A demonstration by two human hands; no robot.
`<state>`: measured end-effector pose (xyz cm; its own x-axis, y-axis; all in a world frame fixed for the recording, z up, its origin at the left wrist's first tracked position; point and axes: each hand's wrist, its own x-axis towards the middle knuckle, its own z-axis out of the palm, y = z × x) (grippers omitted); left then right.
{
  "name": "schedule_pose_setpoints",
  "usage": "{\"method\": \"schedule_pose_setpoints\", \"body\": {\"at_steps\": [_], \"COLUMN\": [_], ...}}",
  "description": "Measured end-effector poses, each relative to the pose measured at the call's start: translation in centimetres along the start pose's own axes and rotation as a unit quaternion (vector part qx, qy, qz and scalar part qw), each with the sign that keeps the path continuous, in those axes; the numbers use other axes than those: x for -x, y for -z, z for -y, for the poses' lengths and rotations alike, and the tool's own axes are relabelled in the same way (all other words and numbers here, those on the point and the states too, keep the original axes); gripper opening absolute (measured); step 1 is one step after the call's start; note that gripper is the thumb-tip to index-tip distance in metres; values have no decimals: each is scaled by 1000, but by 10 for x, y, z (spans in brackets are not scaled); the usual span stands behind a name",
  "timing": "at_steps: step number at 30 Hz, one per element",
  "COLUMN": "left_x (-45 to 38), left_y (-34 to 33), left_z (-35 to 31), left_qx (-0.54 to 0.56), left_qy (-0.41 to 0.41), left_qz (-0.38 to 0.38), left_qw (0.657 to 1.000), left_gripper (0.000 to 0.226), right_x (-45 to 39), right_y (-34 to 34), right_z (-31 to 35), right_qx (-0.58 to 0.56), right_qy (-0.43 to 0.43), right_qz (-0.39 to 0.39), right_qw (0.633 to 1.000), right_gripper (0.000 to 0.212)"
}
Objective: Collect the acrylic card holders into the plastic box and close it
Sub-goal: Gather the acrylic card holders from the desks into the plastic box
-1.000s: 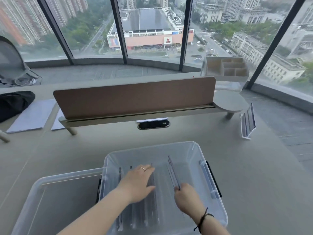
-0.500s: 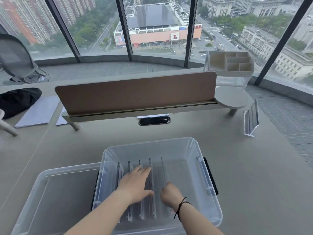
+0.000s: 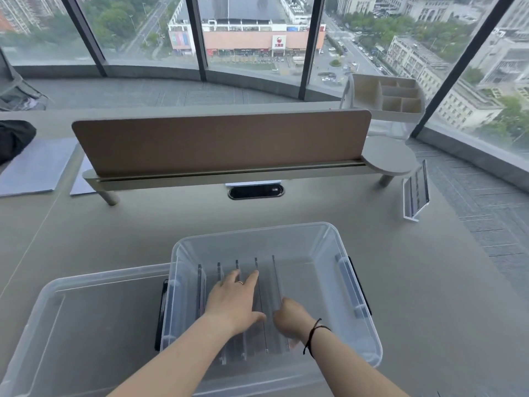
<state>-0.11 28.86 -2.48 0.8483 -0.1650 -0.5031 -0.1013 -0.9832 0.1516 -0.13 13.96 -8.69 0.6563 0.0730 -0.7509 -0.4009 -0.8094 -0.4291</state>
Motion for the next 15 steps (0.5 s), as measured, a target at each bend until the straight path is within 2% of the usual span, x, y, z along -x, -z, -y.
{"method": "schedule_pose_setpoints", "body": {"at_steps": [4,8,10,12,15], "left_x": [-1,-3,-6,-12,-23], "left_y": [0,-3,3,15,46], "left_z": [7,14,15,13,-2], "left_qx": [-3,-9,8,36,102], "left_qy": [-14,-41,-50,-49,-50], "left_qz": [-12,-17,-31,-59,-98], "left_qw": [1000,999,998,996,989], "left_gripper": [97,101,98,89,77], "right_x": [8,31,43,54,73], "right_y": [-1,-9,-8,5,51], "right_z": [7,17,21,20,9], "right_qx": [11,-13,-25,-42,-87], "right_qy": [-24,-58,-47,-18,32], "right_qz": [-11,-25,-84,-152,-185], "right_qw": [1000,998,995,987,978], "right_gripper": [41,78,88,84,54]}}
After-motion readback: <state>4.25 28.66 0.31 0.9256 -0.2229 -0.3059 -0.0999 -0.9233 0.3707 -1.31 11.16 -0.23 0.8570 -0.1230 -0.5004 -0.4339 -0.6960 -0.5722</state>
